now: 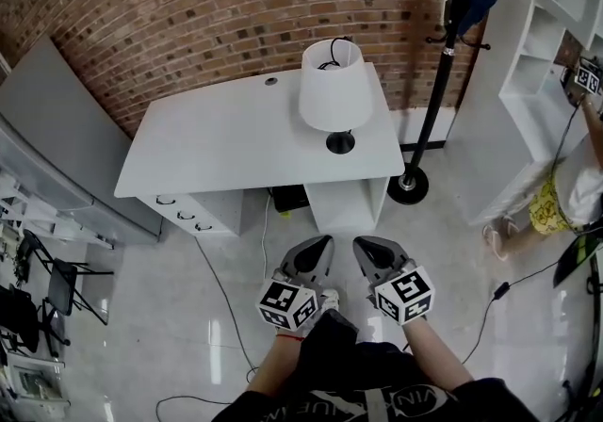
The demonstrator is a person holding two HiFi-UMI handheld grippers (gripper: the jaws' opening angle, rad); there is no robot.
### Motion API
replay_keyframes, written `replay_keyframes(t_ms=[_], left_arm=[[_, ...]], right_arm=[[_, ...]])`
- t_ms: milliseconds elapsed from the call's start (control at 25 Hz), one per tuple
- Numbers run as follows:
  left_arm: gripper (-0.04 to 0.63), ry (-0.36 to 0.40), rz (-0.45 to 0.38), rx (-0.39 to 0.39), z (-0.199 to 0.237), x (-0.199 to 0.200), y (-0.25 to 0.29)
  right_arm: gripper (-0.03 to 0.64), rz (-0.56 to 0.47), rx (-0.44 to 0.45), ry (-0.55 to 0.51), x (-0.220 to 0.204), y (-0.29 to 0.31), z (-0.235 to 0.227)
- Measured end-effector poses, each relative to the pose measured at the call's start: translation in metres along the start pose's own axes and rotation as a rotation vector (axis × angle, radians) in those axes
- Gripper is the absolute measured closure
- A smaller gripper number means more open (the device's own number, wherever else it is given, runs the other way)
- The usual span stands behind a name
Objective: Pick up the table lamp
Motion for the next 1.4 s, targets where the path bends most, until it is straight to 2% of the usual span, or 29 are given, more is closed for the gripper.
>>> replay_keyframes(t_ms=[120, 520, 1040, 1160, 1400], left_arm=[[0.586, -0.030, -0.004, -0.028, 0.021, 0.011, 0.022], [0.588, -0.021, 0.066, -0.125, 0.079, 0.031, 0.090], [0.586, -0.092, 0.115, -0.244, 0.138, 0.045, 0.141], [0.586, -0.124, 0.120, -0.267, 0.145, 0.042, 0.149], [0.586, -0.216, 0.070, -0.312, 0.161, 0.040, 0.179]], right_arm=[[0.614, 0.006, -0.006, -0.008, 0.007, 0.024, -0.015], [0.614, 0.041, -0.053, 0.000, 0.010, 0.094, -0.058], [0.614, 0.071, -0.140, 0.026, 0.008, 0.158, -0.097], [0.614, 0.071, -0.143, 0.034, 0.003, 0.166, -0.102], [0.614, 0.065, -0.122, 0.016, -0.010, 0.187, -0.122]])
Point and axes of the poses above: the fingertips, and each gripper's own axes: y forward along the fingers, z to its left, x out of its top, the point moved 8 cm from there along -y, backward along the fingers, and after that the axes turned 11 degrees about -y, right-handed, at the moved point
